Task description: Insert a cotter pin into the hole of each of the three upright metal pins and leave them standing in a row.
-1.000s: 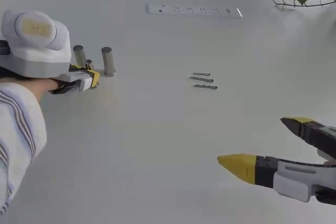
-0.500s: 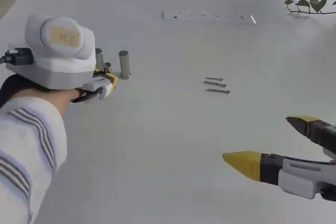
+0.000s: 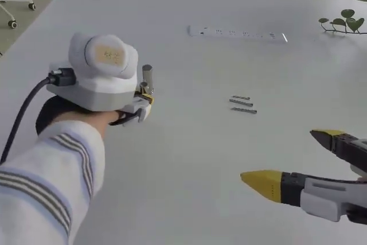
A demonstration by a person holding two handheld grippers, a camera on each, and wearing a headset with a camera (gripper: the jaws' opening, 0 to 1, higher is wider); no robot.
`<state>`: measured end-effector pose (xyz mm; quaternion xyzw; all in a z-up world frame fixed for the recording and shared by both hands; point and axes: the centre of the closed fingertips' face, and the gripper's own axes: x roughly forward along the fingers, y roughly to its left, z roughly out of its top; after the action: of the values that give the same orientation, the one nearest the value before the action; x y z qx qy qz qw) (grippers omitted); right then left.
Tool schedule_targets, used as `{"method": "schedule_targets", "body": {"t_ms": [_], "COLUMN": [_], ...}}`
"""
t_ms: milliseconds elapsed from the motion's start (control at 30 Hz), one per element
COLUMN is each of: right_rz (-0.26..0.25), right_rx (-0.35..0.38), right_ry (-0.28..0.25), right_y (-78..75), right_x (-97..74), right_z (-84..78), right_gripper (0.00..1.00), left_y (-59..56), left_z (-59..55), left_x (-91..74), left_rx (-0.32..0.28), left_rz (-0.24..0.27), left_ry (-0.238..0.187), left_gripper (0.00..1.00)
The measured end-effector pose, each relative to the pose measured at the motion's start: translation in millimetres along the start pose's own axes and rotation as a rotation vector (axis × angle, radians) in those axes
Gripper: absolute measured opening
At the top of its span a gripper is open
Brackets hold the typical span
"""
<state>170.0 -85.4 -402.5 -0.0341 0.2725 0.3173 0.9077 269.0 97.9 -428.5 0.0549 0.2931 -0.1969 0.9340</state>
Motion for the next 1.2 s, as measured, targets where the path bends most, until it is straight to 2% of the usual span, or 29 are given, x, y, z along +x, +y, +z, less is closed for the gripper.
{"method": "schedule_targets", "body": {"t_ms": [133, 200, 400, 633, 767, 867, 933, 1033, 1200], "right_rz": [0.011, 0.023, 0.038, 0.045, 0.050, 0.046, 0.047, 0.051, 0.049], "right_rx": [0.003, 0.002, -0.011, -0.008, -0.009, -0.007, -0.005, -0.015, -0.010], "right_ry": [0.010, 0.013, 0.020, 0.022, 0.025, 0.027, 0.030, 0.037, 0.032], "right_y": [0.9, 3.3, 5.2, 4.2, 4.5, 2.4, 1.9, 1.7, 1.2], "right_x": [1.0, 2.0, 3.3, 4.8, 4.8, 4.2, 4.1, 3.9, 4.2], "right_z": [-2.1, -3.0, -3.6, -3.7, -4.1, -4.7, -4.9, -4.8, -3.3], "right_gripper": [0.99, 0.99, 0.99, 0.99, 0.99, 0.99, 0.99, 0.99, 0.99], "left_y": [-14.6, -19.1, -25.2, -32.9, -36.0, -38.7, -40.1, -42.3, -42.8], "left_z": [-7.8, -12.1, -21.5, -29.7, -30.4, -29.9, -29.3, -31.1, -33.0], "left_x": [0.6, 1.0, 4.0, 10.4, 12.8, 16.0, 17.6, 22.2, 23.6], "left_rx": [-0.046, -0.040, -0.080, -0.067, -0.075, -0.052, -0.058, -0.025, -0.023], "left_rz": [-0.022, -0.019, -0.012, -0.009, -0.011, -0.016, -0.020, -0.017, -0.012], "left_ry": [0.016, 0.019, 0.032, 0.049, 0.053, 0.050, 0.045, 0.049, 0.051], "left_gripper": [0.05, 0.05, 0.05, 0.05, 0.05, 0.05, 0.05, 0.05, 0.05]}}
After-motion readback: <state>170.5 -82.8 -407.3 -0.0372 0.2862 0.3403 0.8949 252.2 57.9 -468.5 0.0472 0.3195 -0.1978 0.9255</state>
